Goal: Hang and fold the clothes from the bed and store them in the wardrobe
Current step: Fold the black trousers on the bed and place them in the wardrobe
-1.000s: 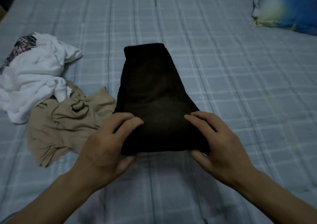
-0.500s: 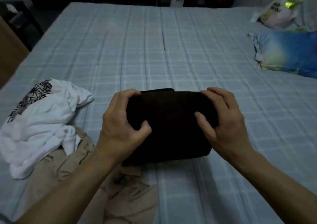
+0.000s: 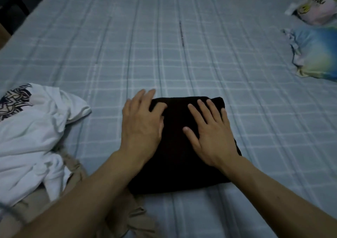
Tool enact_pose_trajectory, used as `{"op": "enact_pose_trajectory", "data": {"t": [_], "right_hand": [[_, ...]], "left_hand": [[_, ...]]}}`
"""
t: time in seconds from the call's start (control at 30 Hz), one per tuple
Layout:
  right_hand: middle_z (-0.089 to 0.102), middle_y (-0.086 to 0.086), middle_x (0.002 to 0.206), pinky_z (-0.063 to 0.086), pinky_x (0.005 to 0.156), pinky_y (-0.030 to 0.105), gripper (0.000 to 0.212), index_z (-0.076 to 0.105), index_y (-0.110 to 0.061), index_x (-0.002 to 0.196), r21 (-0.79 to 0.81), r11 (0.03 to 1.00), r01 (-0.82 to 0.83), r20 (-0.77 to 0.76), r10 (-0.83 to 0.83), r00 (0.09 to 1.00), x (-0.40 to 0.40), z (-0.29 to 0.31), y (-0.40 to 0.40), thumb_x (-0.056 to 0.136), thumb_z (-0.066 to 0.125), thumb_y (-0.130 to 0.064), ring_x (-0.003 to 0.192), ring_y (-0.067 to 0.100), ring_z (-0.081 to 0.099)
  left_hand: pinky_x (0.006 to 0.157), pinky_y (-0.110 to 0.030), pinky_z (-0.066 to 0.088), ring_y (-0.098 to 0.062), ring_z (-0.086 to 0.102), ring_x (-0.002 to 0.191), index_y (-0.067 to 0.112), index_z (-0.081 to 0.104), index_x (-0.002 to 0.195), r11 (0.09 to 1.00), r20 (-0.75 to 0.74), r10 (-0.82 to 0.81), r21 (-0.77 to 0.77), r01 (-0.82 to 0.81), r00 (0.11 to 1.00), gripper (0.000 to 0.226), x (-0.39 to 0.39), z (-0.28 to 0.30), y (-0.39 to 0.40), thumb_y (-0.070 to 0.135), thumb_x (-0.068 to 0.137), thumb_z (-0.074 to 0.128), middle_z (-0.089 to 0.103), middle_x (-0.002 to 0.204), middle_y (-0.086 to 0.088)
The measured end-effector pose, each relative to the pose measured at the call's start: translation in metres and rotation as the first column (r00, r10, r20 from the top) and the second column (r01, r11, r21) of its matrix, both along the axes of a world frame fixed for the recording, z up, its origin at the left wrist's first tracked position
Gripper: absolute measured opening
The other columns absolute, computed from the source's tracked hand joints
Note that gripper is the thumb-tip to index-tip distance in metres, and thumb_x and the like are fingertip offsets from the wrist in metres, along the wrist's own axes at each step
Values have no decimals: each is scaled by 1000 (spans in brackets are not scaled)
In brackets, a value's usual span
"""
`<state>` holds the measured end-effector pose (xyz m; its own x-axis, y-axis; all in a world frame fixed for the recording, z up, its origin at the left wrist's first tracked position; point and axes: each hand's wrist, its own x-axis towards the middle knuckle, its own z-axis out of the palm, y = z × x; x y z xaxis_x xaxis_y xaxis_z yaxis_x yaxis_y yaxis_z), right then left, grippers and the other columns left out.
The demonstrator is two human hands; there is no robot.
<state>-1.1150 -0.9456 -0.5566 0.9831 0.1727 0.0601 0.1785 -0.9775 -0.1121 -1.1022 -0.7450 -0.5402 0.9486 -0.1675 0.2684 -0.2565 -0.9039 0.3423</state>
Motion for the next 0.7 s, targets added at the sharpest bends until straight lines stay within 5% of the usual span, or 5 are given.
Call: {"op": "enact_pose_trajectory", "data": {"t": [0.13, 0.3, 0.5, 0.7], "right_hand": [[15, -1, 164, 4, 123, 47, 70, 21, -28, 155, 69, 998, 14, -74, -9, 997, 18, -14, -6, 94, 14, -63, 152, 16, 0], [17, -4, 163, 8, 123, 46, 67, 24, -29, 154, 162, 985, 56, -114, -38, 993, 37, -27, -7, 95, 18, -61, 151, 13, 1], [20, -2, 163, 14, 121, 47, 64, 27, -28, 153, 236, 967, 96, -99, -75, 992, 49, -47, -12, 97, 21, -59, 151, 16, 8], [3, -3, 165, 1, 123, 46, 64, 16, -29, 156, 196, 981, 6, -67, 7, 998, 30, -22, -7, 99, 23, -57, 152, 14, -4]], "left_hand": [[117, -60, 22, -30, 29, 148, 17, 52, 141, 959, -132, -144, 224, 171, 981, 60, -30, -8, -14, 50, 94, 35, 42, 154, -10], [124, -50, -2, -8, -20, 150, 36, 7, 158, 981, -317, -144, 79, 178, 937, 74, -5, -33, -4, 67, 91, 14, -9, 166, 12], [122, -50, -6, -3, -22, 148, 44, -2, 155, 984, -393, -173, -26, 177, 903, 78, 23, -64, -8, 73, 84, 13, -15, 163, 19], [123, -53, -2, -5, -21, 149, 42, -5, 156, 982, -351, -156, 44, 183, 923, 79, 10, -54, 3, 73, 84, 10, -16, 164, 17]]}}
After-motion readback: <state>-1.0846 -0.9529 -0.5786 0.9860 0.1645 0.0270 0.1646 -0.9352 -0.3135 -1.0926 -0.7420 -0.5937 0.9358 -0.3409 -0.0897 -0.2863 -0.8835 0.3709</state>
